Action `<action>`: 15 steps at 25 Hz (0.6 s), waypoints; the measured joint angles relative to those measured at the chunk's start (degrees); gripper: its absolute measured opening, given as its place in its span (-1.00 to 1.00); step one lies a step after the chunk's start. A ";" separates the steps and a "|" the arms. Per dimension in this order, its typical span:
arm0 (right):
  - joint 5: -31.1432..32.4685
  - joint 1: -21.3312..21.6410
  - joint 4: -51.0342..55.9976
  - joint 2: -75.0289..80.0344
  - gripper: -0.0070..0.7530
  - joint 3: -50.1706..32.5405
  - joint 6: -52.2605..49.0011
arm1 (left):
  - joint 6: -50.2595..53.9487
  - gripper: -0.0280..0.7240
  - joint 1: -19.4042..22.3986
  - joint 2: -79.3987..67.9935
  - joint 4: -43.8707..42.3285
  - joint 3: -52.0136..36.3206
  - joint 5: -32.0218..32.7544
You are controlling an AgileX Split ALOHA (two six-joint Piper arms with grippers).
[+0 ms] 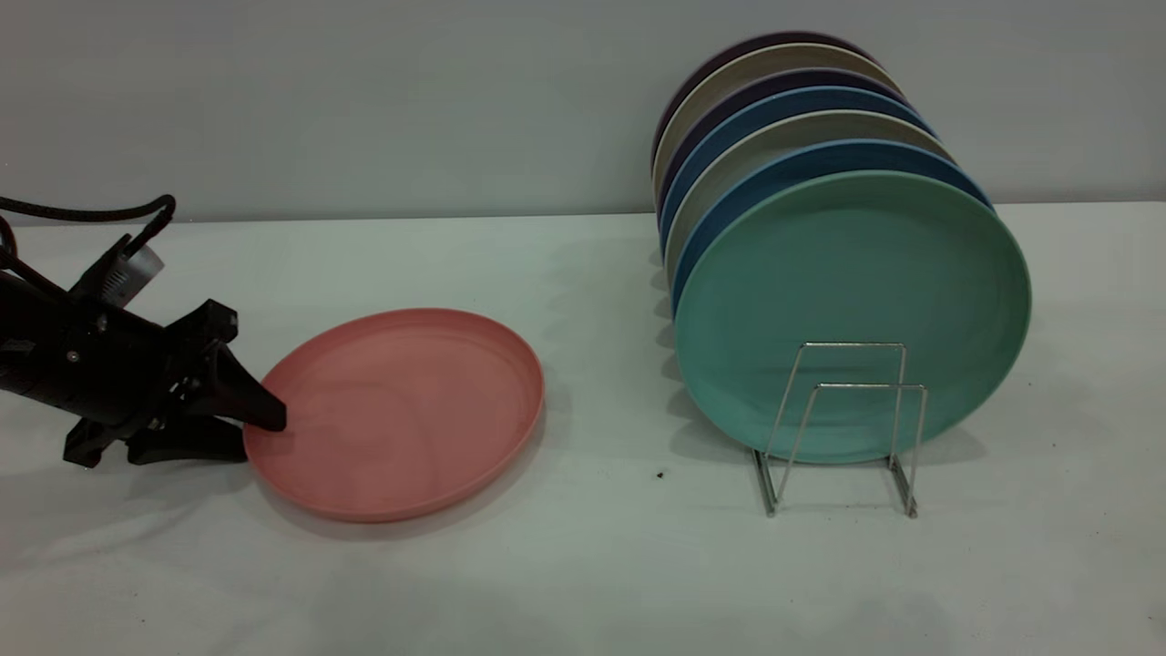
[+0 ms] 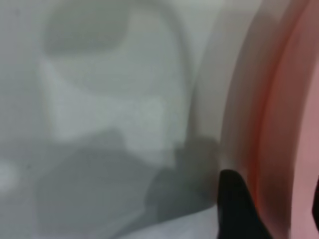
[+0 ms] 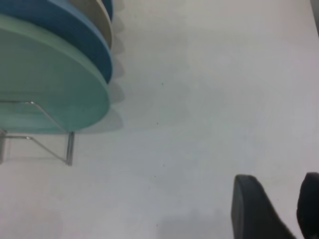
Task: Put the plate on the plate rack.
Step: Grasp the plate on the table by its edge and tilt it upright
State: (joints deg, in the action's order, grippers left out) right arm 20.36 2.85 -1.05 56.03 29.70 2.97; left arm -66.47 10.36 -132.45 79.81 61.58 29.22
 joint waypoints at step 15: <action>-0.07 0.00 0.00 0.00 -0.35 0.00 0.00 | -3.82 -0.40 -1.87 0.00 2.99 0.00 -1.65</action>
State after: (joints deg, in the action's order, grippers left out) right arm 20.30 2.85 -1.05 56.03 29.70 2.97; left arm -70.29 8.49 -132.45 82.79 61.58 27.58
